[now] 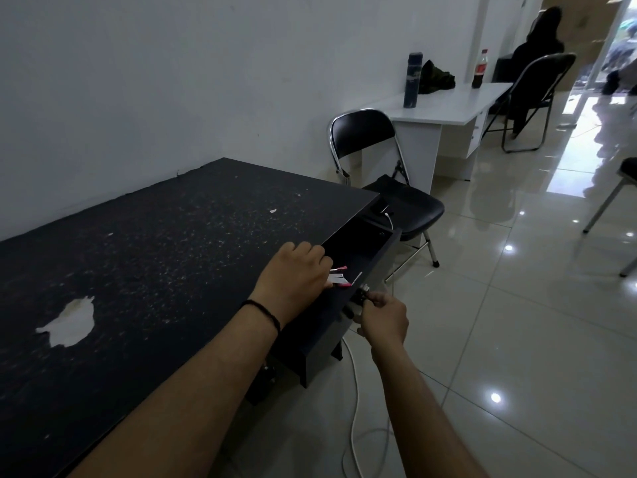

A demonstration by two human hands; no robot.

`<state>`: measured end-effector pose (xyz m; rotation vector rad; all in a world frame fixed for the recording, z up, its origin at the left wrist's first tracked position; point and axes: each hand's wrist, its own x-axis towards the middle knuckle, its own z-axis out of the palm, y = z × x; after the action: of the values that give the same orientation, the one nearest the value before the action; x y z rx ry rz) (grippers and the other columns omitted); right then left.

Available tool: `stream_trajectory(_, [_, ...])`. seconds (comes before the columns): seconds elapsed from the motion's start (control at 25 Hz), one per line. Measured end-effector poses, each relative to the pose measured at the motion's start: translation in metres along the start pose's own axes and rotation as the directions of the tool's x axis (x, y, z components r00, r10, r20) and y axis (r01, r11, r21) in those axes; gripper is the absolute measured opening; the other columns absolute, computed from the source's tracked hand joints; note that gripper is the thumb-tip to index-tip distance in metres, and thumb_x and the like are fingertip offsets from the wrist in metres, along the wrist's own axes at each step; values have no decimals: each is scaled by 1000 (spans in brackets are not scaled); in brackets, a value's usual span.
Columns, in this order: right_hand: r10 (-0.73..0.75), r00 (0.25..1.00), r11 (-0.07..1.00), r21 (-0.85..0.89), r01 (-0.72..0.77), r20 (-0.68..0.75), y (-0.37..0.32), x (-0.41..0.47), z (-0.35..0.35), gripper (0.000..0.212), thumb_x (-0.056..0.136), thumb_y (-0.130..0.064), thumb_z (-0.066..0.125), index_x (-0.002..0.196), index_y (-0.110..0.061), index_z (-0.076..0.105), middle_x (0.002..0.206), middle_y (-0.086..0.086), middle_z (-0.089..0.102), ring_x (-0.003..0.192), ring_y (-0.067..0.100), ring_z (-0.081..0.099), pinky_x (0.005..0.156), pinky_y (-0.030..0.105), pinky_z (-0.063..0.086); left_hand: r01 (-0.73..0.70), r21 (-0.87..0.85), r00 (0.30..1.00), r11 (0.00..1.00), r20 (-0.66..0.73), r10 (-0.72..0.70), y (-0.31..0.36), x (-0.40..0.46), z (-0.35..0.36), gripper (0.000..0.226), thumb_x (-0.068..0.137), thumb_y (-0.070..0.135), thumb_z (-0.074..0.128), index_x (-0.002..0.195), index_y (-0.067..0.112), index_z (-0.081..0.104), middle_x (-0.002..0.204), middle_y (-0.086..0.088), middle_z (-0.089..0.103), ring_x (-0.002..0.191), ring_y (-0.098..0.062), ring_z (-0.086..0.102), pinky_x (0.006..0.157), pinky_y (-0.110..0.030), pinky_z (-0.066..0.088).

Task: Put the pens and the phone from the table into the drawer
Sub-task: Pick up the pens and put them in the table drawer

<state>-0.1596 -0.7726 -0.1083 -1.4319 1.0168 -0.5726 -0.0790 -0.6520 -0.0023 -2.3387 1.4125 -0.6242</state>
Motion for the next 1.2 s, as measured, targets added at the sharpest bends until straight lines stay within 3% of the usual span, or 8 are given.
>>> stream_trajectory(0.16, [0, 1000, 1000, 9, 0, -9, -1, -4, 1, 34, 92, -11, 56, 73, -40, 56, 88, -3, 70, 81, 25, 72, 78, 52, 60, -73, 68, 996, 995, 55, 69, 6, 0, -1, 29, 103, 21, 30, 112, 10, 54, 113, -10, 60, 109, -30, 47, 100, -44, 32])
stream_trajectory(0.32, [-7, 1000, 1000, 4, 7, -6, -3, -7, 1, 31, 93, -11, 55, 80, -39, 57, 90, -2, 70, 80, 24, 72, 78, 52, 60, -75, 103, 989, 992, 132, 61, 10, -1, 2, 31, 102, 13, 27, 114, 8, 55, 112, -11, 62, 120, -33, 44, 119, -53, 15])
stream_trajectory(0.6, [22, 999, 1000, -13, -23, -38, -3, -7, 4, 27, 94, -12, 54, 84, -36, 59, 81, -7, 66, 78, 24, 72, 77, 51, 61, -61, 98, 981, 993, 191, 41, 17, 4, 11, 21, 100, 18, 42, 111, 17, 61, 93, -1, 68, 131, -30, 39, 118, -59, -4])
stream_trajectory(0.76, [14, 999, 1000, -20, -15, -35, -1, -5, 4, 22, 94, -12, 54, 92, -31, 64, 82, -6, 67, 76, 23, 72, 76, 51, 61, -58, 84, 991, 995, 129, 46, 15, 5, 20, 28, 100, 17, 41, 123, 16, 58, 112, -6, 66, 130, -30, 39, 119, -58, 7])
stream_trajectory(0.84, [20, 999, 1000, -20, -21, -31, -1, -5, 5, 23, 94, -12, 54, 91, -33, 63, 83, -5, 67, 77, 23, 72, 76, 51, 61, -43, 30, 996, 999, 85, 41, 15, 4, 20, 32, 100, 16, 39, 128, 16, 55, 127, -9, 58, 128, -30, 41, 118, -53, 18])
stream_trajectory(0.96, [31, 999, 1000, 3, -31, -30, -3, -8, 5, 22, 93, -12, 55, 105, -26, 68, 88, -3, 68, 79, 23, 71, 77, 51, 60, -1, -72, 1000, 997, -9, 1, 11, -7, 16, 34, 99, 15, 38, 126, 18, 57, 137, -10, 47, 125, -29, 42, 110, -45, 31])
stream_trajectory(1.08, [15, 997, 1000, -6, -16, -81, -12, -17, 4, 30, 91, -16, 54, 119, -24, 65, 110, 4, 70, 89, 22, 67, 77, 42, 56, 64, -125, 995, 990, -62, -72, -1, -24, 9, 32, 97, 22, 45, 127, 24, 57, 142, -7, 43, 126, -26, 40, 105, -40, 36])
stream_trajectory(1.2, [-67, 980, 998, -21, 64, -187, -30, -33, 6, 39, 91, -15, 56, 129, -23, 57, 135, 8, 56, 111, 25, 59, 77, 36, 45, 152, -173, 983, 973, -73, -166, -23, -46, -4, 36, 94, 34, 55, 129, 27, 56, 144, -6, 43, 130, -26, 39, 108, -40, 35])
